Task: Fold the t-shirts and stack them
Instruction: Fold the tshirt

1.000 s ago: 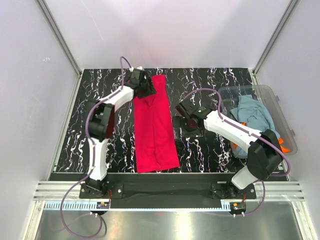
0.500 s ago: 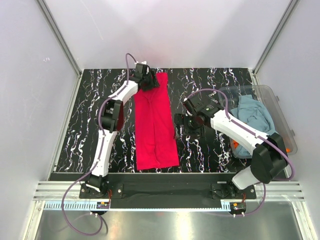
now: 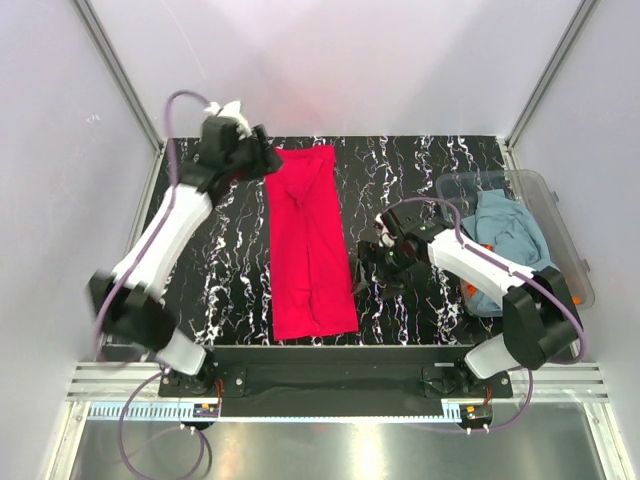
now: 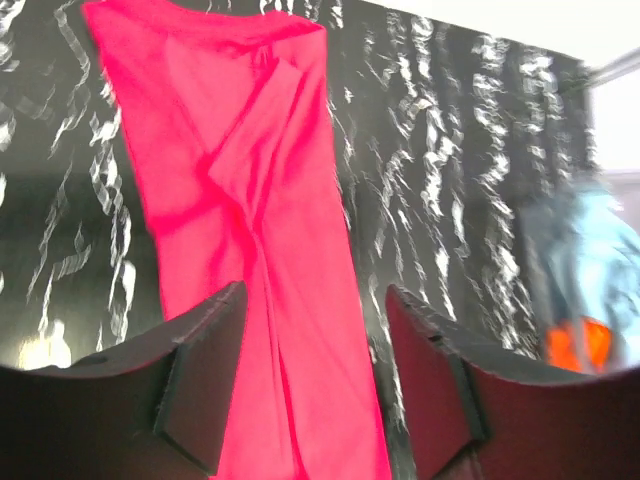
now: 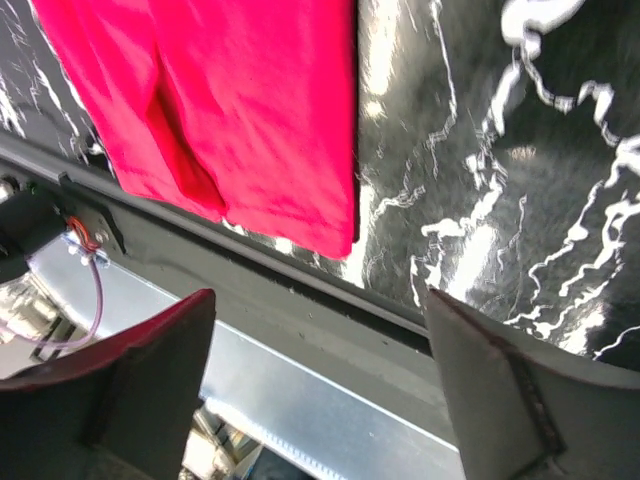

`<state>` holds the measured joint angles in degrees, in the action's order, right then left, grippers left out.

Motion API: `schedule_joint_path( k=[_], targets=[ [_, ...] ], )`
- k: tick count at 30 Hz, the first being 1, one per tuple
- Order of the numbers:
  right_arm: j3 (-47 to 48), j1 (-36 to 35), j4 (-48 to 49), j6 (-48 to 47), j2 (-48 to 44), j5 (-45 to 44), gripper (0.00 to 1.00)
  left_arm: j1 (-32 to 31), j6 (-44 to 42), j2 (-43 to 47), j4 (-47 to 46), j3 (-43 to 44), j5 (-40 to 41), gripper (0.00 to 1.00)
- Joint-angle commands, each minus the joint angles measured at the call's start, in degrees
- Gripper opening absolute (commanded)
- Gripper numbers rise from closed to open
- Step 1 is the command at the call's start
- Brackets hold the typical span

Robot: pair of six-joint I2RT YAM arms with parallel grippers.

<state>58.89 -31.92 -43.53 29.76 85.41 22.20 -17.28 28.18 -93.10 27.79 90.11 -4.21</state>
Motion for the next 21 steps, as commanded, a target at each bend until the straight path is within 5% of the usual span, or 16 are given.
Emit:
schedule_joint_path(
  k=[1,3,4,7,11,21],
  targets=[
    [-4.48,2.03,3.53,-0.31,-4.01,6.80,0.89,-0.12,4.31,10.80,5.17,-14.30,-0.53,0.58],
    [-7.98,3.35,5.89,-0.40,-4.11,11.34,0.86,-1.70,6.17,19.04,5.17,-26.34,-3.16,0.56],
    [-8.96,3.62,6.61,-0.58,-3.59,13.03,0.74,-3.97,8.09,21.44,5.25,-30.21,-3.61,0.56],
    [-13.00,3.71,12.22,0.73,-0.95,19.71,0.60,-9.24,13.01,29.78,5.17,-43.23,-4.49,0.61],
    [-17.40,3.71,19.61,3.02,2.74,24.21,0.60,-12.94,20.58,35.26,3.15,-56.67,-6.25,0.65],
    [-23.20,3.71,28.31,5.75,7.05,25.00,0.59,-13.75,27.36,39.66,0.70,-67.25,-6.68,0.65]
  ],
)
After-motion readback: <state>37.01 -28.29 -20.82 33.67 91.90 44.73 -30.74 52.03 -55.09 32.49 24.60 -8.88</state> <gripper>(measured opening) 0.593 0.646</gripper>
